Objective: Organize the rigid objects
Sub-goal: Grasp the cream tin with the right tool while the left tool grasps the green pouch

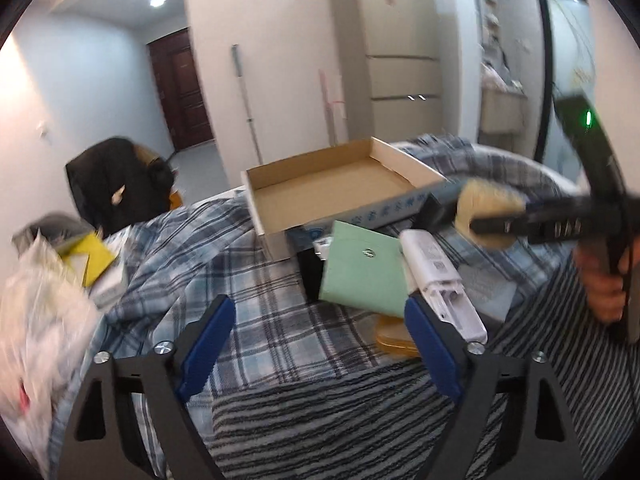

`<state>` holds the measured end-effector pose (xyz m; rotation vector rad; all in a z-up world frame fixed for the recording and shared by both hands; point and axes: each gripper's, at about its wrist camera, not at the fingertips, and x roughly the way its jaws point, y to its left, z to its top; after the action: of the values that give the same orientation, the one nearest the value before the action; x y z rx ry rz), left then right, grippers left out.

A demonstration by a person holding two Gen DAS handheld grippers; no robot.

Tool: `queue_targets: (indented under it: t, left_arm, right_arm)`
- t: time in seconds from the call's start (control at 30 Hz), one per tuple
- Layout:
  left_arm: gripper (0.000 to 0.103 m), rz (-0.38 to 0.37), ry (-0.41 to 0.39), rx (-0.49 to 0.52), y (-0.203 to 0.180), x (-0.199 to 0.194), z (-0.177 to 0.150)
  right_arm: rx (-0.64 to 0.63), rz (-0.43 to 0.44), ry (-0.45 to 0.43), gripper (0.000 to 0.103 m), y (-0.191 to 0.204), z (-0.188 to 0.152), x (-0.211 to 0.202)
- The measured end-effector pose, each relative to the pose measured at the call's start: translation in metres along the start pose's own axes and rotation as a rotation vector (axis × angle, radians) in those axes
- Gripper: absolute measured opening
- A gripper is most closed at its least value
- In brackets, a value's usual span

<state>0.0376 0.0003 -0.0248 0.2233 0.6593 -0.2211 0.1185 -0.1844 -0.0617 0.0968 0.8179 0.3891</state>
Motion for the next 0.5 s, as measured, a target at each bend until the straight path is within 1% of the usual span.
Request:
queue_targets:
  t: [0.03,0.07,0.1,0.13,0.2,0.23,0.27,0.3,0.33,0.37,0.43,0.5]
  left_arm:
    - [0.068,-0.007,0.006,0.028,-0.004,0.003,0.001]
    - [0.063,-0.008,0.026,0.06,-0.009,0.009,0.004]
    - [0.056,-0.003,0.04,0.078,-0.013,0.013,0.006]
    - [0.056,-0.005,0.057,0.089,-0.014,0.02,0.009]
    - [0.056,-0.058,0.104,0.084,-0.017,0.032,0.015]
    - [0.06,-0.071,0.117,0.086,-0.018,0.035,0.017]
    - [0.062,-0.065,0.123,0.095,-0.02,0.037,0.019]
    - [0.072,-0.048,0.119,0.109,-0.022,0.039,0.021]
    - [0.088,-0.035,0.113,0.123,-0.024,0.039,0.022]
    - [0.092,-0.031,0.106,0.139,-0.025,0.04,0.022]
    - [0.093,-0.057,0.117,0.182,-0.031,0.044,0.022]
    - [0.093,-0.057,0.144,0.216,-0.036,0.051,0.022]
  right_arm:
    - [-0.006,-0.022,-0.024,0.074,0.0,0.0,-0.005]
    - [-0.013,-0.035,-0.041,0.074,-0.002,0.001,-0.009]
    - [-0.017,-0.037,-0.046,0.074,-0.002,0.001,-0.011]
    - [-0.018,-0.039,-0.041,0.074,-0.002,0.002,-0.011]
    - [-0.002,-0.045,-0.032,0.074,-0.005,0.003,-0.01]
    - [0.001,-0.05,-0.024,0.074,-0.006,0.003,-0.009]
    - [0.0,-0.064,-0.007,0.074,-0.005,0.003,-0.006]
    - [0.0,-0.072,0.01,0.074,-0.005,0.002,-0.002]
    - [0.001,-0.066,0.023,0.074,-0.007,-0.002,-0.001]
    - [0.005,-0.054,0.044,0.074,-0.008,-0.004,0.001]
    - [0.019,-0.033,0.073,0.074,-0.01,-0.006,0.004]
    - [0.022,-0.036,0.083,0.074,-0.011,-0.006,0.006]
